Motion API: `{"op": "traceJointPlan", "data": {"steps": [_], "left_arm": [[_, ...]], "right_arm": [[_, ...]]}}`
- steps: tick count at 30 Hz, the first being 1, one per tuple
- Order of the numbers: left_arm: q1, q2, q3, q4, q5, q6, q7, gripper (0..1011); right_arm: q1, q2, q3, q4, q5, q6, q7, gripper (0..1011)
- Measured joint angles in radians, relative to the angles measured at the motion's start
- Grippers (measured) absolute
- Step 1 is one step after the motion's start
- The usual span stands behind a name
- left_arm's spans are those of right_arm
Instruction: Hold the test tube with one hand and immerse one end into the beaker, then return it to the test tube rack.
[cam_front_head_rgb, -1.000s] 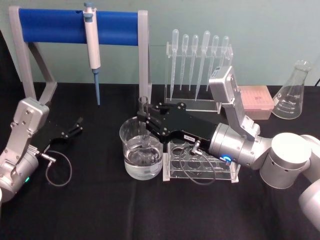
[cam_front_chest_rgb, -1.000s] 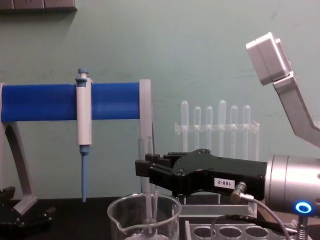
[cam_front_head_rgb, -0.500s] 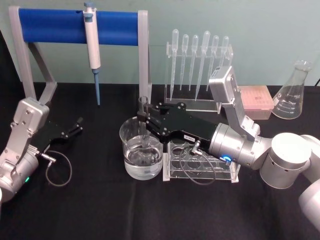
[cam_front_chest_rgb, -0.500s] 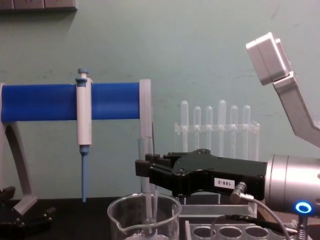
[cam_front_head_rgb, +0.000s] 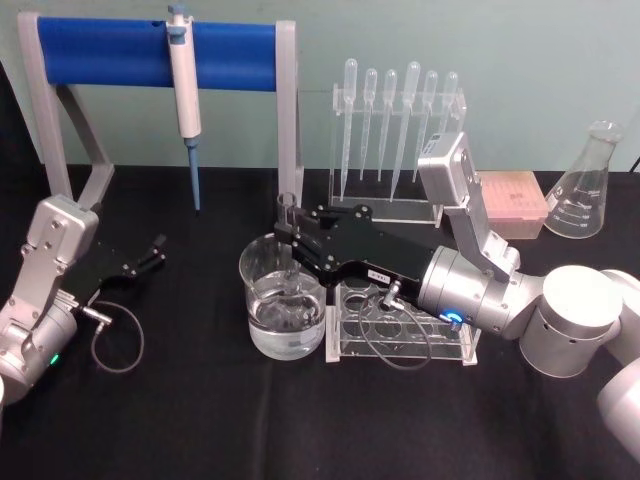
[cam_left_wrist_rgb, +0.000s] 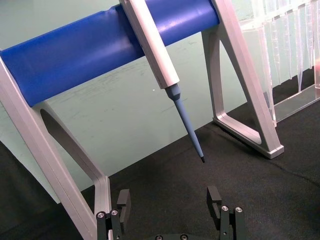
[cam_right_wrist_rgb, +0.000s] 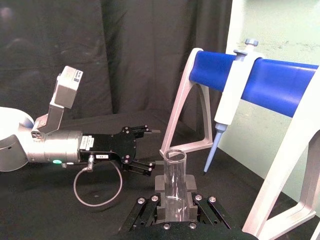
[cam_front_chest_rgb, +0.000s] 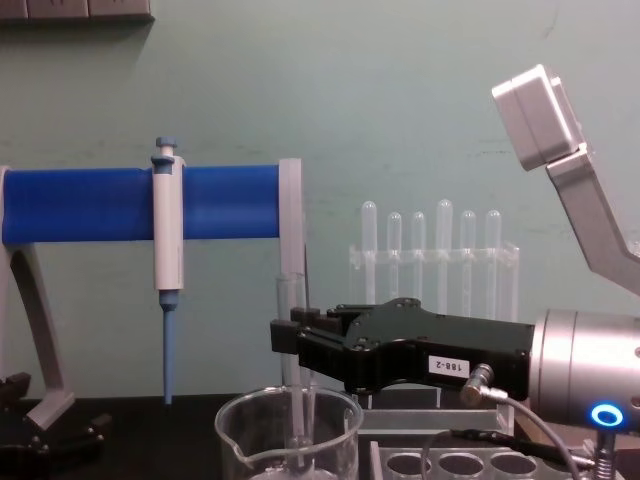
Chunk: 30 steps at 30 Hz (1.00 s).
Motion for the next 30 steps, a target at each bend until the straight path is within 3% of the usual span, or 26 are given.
{"op": "traceJointPlan", "data": {"steps": [30], "left_arm": [[0.0, 0.0, 0.0, 0.0, 0.0, 0.0, 0.0, 1000]], "right_arm": [[0.0, 0.0, 0.0, 0.0, 0.0, 0.0, 0.0, 228]]}}
